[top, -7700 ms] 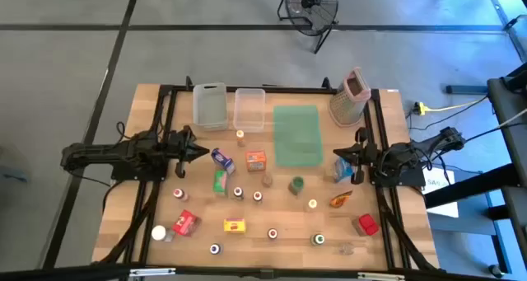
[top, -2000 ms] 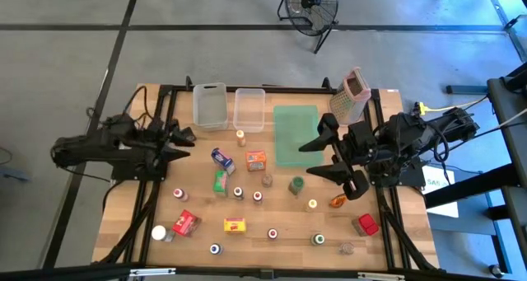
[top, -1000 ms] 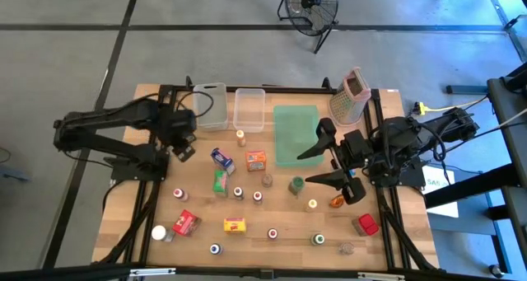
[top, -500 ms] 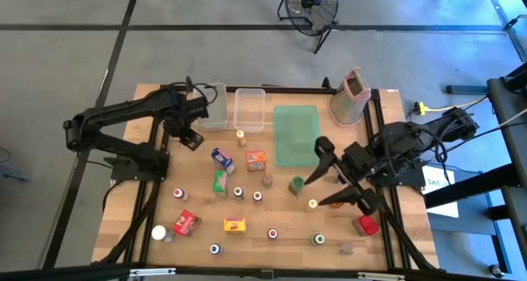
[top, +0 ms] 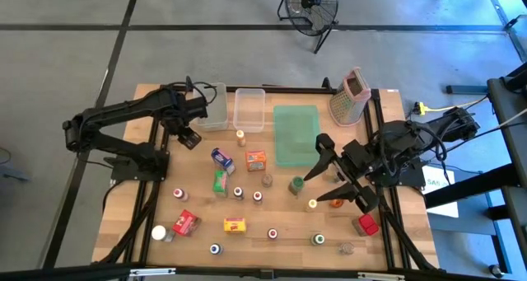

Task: Pick & Place Kitchen Items
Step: Put the green spice can into the gray bin

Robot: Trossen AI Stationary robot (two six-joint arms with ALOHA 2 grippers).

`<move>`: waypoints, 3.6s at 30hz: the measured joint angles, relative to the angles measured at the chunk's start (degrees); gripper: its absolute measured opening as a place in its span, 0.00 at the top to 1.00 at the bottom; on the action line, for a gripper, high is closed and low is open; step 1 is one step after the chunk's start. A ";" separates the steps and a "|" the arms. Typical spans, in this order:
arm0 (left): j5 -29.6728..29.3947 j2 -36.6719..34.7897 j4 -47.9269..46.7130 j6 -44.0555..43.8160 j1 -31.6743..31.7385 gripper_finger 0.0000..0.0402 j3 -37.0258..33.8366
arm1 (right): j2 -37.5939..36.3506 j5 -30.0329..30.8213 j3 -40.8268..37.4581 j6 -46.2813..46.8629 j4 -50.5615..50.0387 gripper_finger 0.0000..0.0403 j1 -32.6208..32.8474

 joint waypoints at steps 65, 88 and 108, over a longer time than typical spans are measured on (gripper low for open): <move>6.46 5.41 15.98 33.78 19.47 0.21 -11.15 | -2.15 8.26 0.00 -5.49 -13.11 0.39 -15.33; 7.38 11.45 18.50 31.69 19.41 0.21 -11.17 | -2.15 8.08 0.00 -3.82 -14.58 0.39 -15.33; 5.96 10.99 24.19 30.94 17.81 0.21 -18.12 | -2.15 8.31 0.00 -3.81 -14.19 0.39 -15.38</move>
